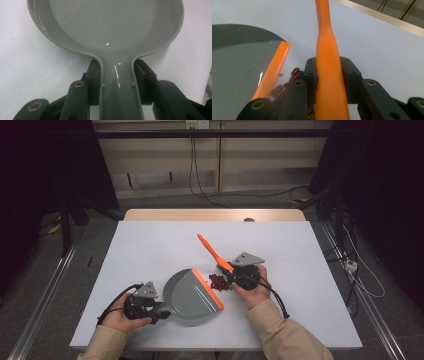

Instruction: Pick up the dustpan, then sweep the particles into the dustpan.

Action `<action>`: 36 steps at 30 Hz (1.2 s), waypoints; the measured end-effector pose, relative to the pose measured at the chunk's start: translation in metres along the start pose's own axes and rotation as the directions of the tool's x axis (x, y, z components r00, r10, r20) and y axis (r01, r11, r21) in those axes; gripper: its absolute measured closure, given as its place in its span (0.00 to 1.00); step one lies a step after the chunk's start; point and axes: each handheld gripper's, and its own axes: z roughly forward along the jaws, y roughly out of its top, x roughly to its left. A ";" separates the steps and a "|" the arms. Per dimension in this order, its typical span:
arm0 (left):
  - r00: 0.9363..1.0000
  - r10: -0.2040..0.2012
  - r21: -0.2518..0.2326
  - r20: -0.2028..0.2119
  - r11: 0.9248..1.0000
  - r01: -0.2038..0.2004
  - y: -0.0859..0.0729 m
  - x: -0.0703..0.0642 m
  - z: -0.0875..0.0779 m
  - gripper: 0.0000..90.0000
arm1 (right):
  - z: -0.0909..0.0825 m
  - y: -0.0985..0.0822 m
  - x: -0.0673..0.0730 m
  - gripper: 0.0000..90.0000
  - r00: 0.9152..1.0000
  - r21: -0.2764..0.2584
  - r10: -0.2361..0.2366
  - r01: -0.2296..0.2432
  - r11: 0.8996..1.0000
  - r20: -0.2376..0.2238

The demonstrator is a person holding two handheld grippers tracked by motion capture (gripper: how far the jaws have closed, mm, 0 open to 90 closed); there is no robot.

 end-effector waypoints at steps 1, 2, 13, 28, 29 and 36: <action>1.000 -0.004 -0.002 0.000 1.000 0.004 0.000 0.000 0.001 0.69 | 0.000 0.000 0.000 0.78 1.000 -0.001 -0.001 0.001 1.000 0.001; 1.000 -0.002 -0.004 0.001 1.000 0.002 -0.001 0.000 0.001 0.69 | 0.000 0.000 0.000 0.78 1.000 -0.001 -0.001 0.001 1.000 0.001; 1.000 -0.004 -0.008 0.002 1.000 0.004 -0.002 0.001 0.000 0.68 | 0.000 0.000 0.001 0.78 1.000 -0.002 0.006 -0.006 1.000 -0.001; 1.000 -0.010 -0.017 0.003 1.000 0.010 -0.001 0.001 0.000 0.69 | 0.002 0.002 0.007 0.78 1.000 0.013 0.022 -0.022 1.000 -0.005; 1.000 -0.013 -0.021 0.002 1.000 0.013 -0.001 0.001 0.000 0.69 | 0.002 0.002 0.008 0.78 1.000 0.012 0.026 -0.026 1.000 -0.009; 1.000 -0.013 -0.019 0.006 1.000 0.013 -0.001 0.002 0.000 0.69 | 0.003 0.003 0.014 0.77 0.999 0.012 0.039 -0.038 0.999 -0.007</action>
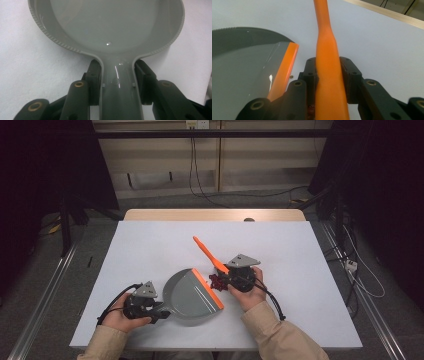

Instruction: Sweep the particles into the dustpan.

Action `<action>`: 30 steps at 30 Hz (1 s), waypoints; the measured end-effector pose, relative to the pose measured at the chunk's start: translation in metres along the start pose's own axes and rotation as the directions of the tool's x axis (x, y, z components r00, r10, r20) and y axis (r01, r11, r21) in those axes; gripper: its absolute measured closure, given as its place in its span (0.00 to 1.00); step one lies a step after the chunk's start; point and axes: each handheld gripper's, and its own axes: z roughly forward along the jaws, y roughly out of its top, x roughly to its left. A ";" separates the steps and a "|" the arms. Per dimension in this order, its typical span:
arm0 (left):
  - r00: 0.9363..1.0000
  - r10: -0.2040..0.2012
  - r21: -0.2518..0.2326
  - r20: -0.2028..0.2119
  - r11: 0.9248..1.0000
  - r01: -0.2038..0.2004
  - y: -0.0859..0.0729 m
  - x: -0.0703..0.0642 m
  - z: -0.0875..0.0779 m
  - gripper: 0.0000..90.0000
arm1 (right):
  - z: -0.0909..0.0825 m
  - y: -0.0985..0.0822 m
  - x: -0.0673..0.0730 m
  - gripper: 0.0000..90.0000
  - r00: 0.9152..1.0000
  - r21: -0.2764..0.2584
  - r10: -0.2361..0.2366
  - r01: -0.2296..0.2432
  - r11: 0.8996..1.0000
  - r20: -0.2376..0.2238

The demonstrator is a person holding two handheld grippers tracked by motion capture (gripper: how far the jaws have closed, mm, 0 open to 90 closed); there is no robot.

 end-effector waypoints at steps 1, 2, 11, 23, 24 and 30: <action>1.000 0.000 0.000 0.000 1.000 0.000 0.000 0.000 0.000 0.69 | 0.000 0.000 0.001 0.77 1.000 -0.001 0.005 -0.005 1.000 -0.001; 1.000 -0.002 0.001 -0.001 1.000 0.002 0.000 0.000 0.000 0.69 | 0.001 0.000 0.002 0.77 1.000 -0.004 0.008 -0.008 1.000 0.000; 1.000 0.007 0.005 0.010 1.000 -0.007 0.001 -0.001 0.001 0.69 | 0.003 0.000 0.009 0.77 0.999 -0.005 0.037 -0.037 0.999 0.003; 1.000 0.009 0.007 0.023 1.000 -0.010 0.005 -0.003 0.003 0.69 | 0.003 0.000 0.012 0.77 0.998 -0.008 0.056 -0.056 0.998 -0.004; 1.000 0.010 0.009 0.025 1.000 -0.010 0.005 -0.004 0.003 0.69 | 0.004 0.000 0.013 0.77 0.998 -0.009 0.055 -0.055 0.998 -0.003; 0.999 0.021 0.017 0.027 1.000 -0.022 0.007 -0.005 0.004 0.69 | 0.004 0.000 0.016 0.77 0.997 -0.011 0.074 -0.074 0.997 -0.020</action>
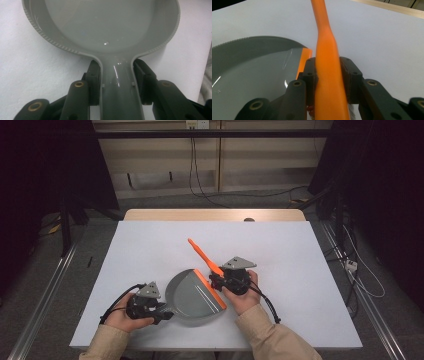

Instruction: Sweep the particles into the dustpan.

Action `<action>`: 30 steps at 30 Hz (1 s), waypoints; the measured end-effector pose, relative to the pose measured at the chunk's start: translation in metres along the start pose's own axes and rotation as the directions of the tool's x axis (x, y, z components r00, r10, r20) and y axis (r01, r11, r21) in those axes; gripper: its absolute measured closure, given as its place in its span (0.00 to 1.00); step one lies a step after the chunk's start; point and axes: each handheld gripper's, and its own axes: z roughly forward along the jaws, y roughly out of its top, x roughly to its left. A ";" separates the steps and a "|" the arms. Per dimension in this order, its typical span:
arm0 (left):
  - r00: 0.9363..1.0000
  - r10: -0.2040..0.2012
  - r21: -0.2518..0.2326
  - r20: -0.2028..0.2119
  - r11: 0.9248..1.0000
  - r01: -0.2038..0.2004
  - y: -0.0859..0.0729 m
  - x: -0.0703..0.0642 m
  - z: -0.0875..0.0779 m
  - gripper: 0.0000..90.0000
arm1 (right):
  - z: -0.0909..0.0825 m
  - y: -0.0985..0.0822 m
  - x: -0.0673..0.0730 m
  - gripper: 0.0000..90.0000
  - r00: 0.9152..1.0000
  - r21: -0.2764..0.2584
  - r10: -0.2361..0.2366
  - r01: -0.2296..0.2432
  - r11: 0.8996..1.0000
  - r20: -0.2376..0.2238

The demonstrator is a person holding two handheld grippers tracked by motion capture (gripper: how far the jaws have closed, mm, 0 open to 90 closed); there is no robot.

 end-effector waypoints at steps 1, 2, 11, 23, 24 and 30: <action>1.000 -0.005 -0.002 0.001 1.000 0.005 0.000 0.000 0.000 0.69 | 0.000 0.000 0.001 0.77 1.000 -0.001 0.004 -0.004 1.000 -0.006; 1.000 -0.012 -0.007 0.001 1.000 0.012 0.000 -0.001 0.001 0.69 | 0.000 0.000 0.002 0.77 1.000 -0.003 0.012 -0.012 1.000 -0.013; 1.000 -0.013 -0.005 0.000 1.000 0.013 0.001 -0.002 0.002 0.69 | 0.002 -0.001 0.017 0.77 0.999 -0.016 0.023 -0.023 1.000 -0.033; 1.000 -0.016 0.008 0.009 1.000 0.016 0.002 -0.006 0.003 0.69 | 0.004 -0.003 0.030 0.76 0.999 -0.041 0.049 -0.049 0.998 -0.007; 1.000 -0.007 0.015 0.007 1.000 0.007 0.002 -0.005 0.003 0.69 | 0.004 -0.003 0.030 0.76 0.999 -0.042 0.050 -0.050 0.998 -0.006; 1.000 -0.024 0.007 0.009 1.000 0.024 0.002 -0.006 0.003 0.69 | 0.004 -0.003 0.034 0.76 0.997 -0.049 0.075 -0.076 0.996 -0.019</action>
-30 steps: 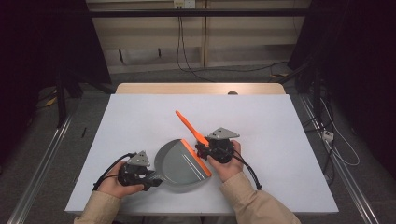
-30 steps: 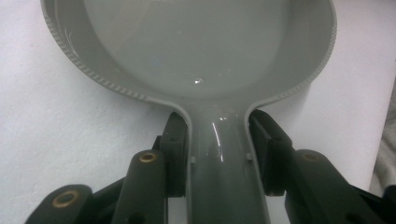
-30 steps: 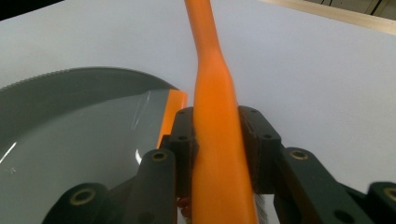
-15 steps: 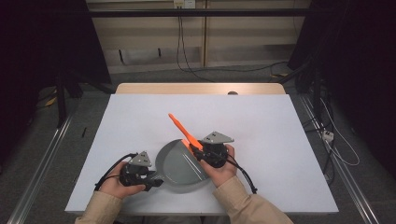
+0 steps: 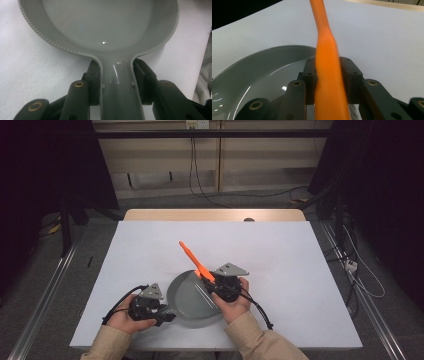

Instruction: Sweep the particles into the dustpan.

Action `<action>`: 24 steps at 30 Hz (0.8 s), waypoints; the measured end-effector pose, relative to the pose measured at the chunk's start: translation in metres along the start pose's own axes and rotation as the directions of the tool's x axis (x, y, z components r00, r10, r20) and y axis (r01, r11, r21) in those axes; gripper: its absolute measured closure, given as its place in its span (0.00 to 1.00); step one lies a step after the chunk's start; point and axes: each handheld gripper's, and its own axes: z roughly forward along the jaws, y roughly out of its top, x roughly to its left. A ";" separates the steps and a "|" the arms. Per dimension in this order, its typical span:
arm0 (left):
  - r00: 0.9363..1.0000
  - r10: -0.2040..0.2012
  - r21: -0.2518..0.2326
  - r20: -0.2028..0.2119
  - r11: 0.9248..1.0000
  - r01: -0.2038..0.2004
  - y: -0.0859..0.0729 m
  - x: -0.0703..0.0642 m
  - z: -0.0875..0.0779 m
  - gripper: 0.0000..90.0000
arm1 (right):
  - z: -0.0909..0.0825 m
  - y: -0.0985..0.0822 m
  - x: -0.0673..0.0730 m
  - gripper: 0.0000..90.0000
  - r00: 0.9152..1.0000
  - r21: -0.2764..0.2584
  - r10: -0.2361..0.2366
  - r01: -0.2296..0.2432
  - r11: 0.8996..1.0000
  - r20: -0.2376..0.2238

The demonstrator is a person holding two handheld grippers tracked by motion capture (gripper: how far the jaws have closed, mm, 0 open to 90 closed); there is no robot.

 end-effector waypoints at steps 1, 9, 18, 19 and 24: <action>1.000 -0.001 0.000 0.001 1.000 0.001 0.000 0.000 0.000 0.69 | 0.000 0.000 0.002 0.76 1.000 -0.001 0.000 0.000 1.000 -0.001; 1.000 -0.003 0.001 0.002 1.000 0.003 0.000 0.000 0.000 0.69 | 0.001 0.002 0.008 0.76 1.000 -0.008 -0.006 0.006 1.000 -0.005; 1.000 0.001 -0.004 0.006 1.000 -0.001 -0.002 0.002 -0.001 0.69 | 0.004 0.013 0.023 0.78 0.996 -0.046 -0.012 0.007 0.999 -0.091; 1.000 0.003 -0.006 0.006 1.000 -0.003 -0.002 0.002 -0.001 0.69 | 0.004 0.015 0.021 0.78 0.995 -0.052 -0.010 0.005 0.999 -0.097; 1.000 0.003 -0.008 0.009 1.000 -0.003 -0.002 0.002 -0.001 0.69 | -0.006 0.028 0.005 0.78 0.995 -0.101 -0.008 -0.002 0.995 -0.096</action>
